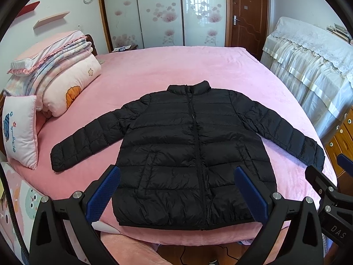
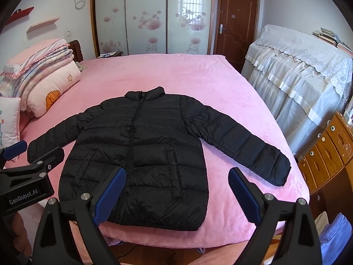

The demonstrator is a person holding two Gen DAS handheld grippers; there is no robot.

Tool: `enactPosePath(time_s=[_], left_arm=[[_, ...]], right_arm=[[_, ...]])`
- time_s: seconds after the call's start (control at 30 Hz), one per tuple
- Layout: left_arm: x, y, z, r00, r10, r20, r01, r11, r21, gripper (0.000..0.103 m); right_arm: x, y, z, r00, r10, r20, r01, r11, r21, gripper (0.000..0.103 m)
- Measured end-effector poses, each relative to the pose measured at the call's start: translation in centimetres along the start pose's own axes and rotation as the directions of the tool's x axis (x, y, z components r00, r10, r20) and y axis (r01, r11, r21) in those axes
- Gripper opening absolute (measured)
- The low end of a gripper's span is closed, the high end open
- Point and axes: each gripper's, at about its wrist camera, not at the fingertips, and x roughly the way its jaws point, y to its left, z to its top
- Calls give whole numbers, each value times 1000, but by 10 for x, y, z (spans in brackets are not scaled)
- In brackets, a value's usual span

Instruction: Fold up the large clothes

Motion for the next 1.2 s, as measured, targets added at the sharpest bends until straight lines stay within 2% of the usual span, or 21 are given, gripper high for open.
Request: enactPosePath(time_s=[0.33, 1.2], left_arm=[[1, -6, 3, 1000, -8, 11, 8, 1000, -1, 102], [2, -26, 9, 1000, -20, 15, 19, 1000, 23, 102]], right_arm=[[-6, -11, 5, 999, -43, 20, 42, 998, 49, 95], [-13, -30, 6, 998, 10, 68, -16, 996, 89, 95]])
